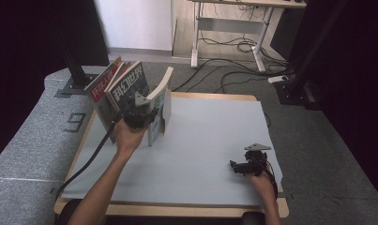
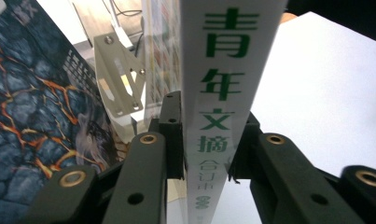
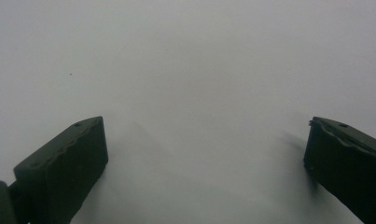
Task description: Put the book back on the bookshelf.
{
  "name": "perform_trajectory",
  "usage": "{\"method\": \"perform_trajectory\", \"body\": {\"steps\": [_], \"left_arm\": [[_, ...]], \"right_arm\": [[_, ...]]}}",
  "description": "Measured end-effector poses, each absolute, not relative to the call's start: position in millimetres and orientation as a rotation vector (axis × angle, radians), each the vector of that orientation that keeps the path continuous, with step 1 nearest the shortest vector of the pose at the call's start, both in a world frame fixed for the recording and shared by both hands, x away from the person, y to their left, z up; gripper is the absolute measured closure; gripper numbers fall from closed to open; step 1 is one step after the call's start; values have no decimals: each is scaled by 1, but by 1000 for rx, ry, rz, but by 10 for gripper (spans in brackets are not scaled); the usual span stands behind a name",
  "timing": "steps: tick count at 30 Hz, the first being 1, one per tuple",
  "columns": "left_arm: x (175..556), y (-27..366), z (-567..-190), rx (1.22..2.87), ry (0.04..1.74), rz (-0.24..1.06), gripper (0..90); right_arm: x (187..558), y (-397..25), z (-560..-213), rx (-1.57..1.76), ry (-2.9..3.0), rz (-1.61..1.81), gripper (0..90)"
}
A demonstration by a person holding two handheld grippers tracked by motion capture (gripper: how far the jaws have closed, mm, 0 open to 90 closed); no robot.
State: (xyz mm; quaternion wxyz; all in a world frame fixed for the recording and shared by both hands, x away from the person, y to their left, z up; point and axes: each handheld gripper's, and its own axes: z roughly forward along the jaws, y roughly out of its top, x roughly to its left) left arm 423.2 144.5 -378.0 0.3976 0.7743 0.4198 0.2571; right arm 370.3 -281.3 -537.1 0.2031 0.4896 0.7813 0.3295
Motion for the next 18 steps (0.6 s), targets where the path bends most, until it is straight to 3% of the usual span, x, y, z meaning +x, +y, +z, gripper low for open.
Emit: {"method": "perform_trajectory", "body": {"steps": [5, 9, 13, 18], "left_arm": [[421, 140, -385, 2006, 1051, 622, 629], [419, 142, -393, 1992, 1050, 582, 615], [418, 149, -402, 1992, 1045, 549, 619], [422, 151, -400, 1975, 1061, 576, 686]], "right_arm": [[370, -281, -537, 1366, 2179, 920, 0], [370, -281, -537, 1366, 2179, 921, 0], [370, -281, -537, 1366, 2179, 921, 0], [370, -281, -537, 1366, 2179, 920, 0]]}}
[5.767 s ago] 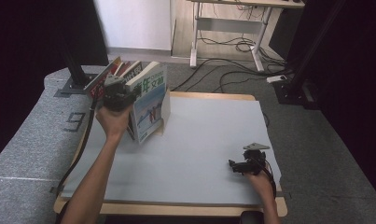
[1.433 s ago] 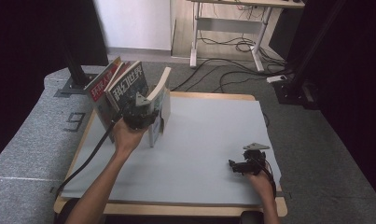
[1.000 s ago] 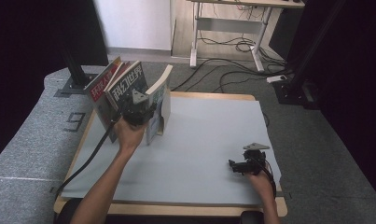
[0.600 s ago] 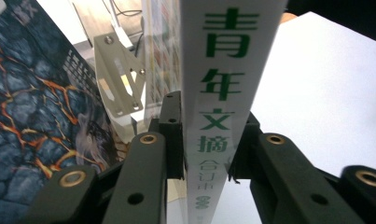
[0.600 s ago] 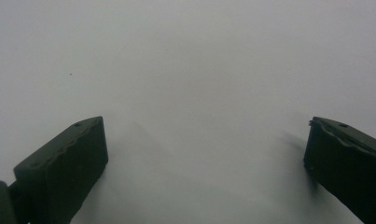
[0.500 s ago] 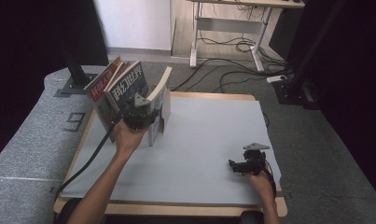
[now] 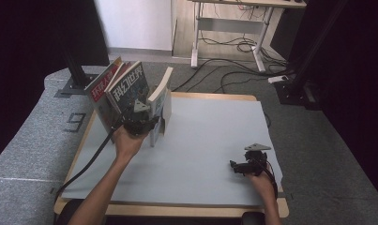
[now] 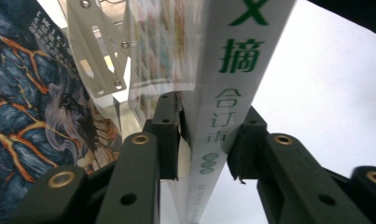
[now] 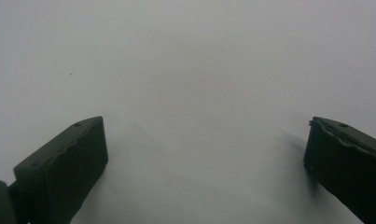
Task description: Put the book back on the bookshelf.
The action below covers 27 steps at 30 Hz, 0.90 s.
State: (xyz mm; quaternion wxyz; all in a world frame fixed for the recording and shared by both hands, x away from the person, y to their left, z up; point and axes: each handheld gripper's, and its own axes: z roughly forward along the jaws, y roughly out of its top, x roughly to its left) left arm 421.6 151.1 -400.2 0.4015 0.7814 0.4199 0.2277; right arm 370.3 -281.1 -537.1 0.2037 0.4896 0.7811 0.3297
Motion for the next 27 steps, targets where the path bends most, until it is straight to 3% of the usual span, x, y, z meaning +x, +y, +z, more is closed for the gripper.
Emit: {"method": "perform_trajectory", "body": {"steps": [4, 9, 27], "left_arm": [[422, 151, -401, 1979, 1047, 570, 677], [419, 150, -401, 1999, 1009, 546, 604], [397, 146, -400, 2094, 854, 440, 182]], "right_arm": [[370, -281, -537, 1366, 2179, 920, 0], [370, -281, -537, 1366, 2179, 920, 0], [370, -281, -537, 1366, 2179, 920, 0]]}}
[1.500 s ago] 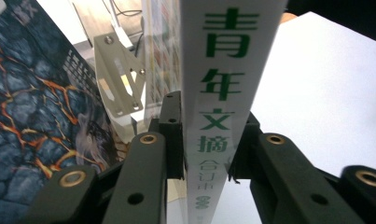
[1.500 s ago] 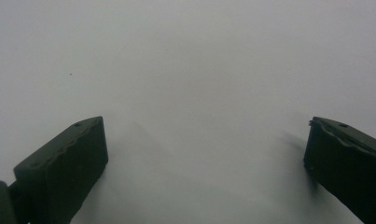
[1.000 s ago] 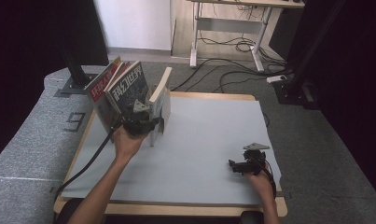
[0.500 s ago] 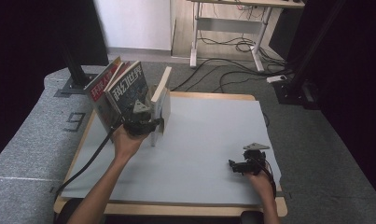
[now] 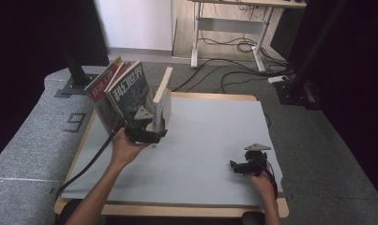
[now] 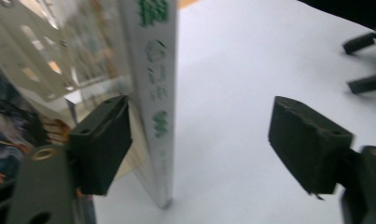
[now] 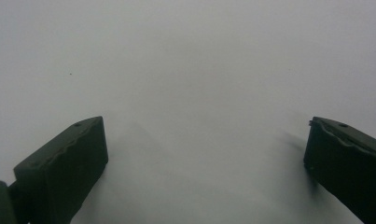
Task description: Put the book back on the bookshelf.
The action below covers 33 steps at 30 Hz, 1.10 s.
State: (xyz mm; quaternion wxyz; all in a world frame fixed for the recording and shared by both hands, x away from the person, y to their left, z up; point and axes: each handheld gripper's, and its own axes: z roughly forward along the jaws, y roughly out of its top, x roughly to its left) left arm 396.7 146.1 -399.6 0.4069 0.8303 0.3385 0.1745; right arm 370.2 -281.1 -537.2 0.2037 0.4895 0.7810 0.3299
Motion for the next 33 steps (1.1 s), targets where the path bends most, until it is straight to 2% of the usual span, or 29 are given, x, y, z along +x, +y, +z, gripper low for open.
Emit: {"method": "perform_trajectory", "body": {"steps": [2, 6, 18, 33], "left_arm": [[392, 147, -400, 2102, 833, 427, 138], [383, 155, -405, 2088, 818, 388, 111], [365, 175, -434, 2111, 793, 386, 4], [351, 183, -473, 2155, 790, 362, 0]], "right_arm": [[370, -281, -537, 1366, 2179, 920, 0], [370, -281, -537, 1366, 2178, 920, 0], [370, -281, -537, 1365, 2179, 919, 0], [370, -281, -537, 1364, 2177, 920, 0]]}}
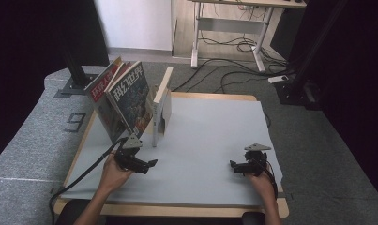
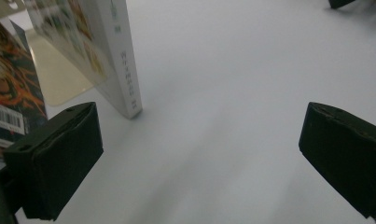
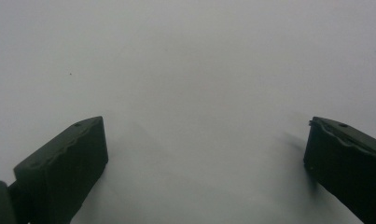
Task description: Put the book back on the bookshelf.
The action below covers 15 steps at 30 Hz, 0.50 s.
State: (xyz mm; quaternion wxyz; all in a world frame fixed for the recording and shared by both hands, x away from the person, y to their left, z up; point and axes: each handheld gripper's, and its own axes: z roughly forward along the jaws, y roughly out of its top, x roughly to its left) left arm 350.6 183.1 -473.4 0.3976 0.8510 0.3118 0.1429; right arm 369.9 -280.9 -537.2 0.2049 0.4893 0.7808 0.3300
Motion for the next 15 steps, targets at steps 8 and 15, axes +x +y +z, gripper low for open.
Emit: {"method": "perform_trajectory", "body": {"steps": [8, 15], "left_arm": [[349, 185, -502, 2178, 814, 321, 0], [351, 184, -522, 2208, 838, 284, 0]], "right_arm": [[370, -281, -537, 1364, 2176, 920, 0], [370, -281, -537, 1364, 2176, 920, 0]]}}
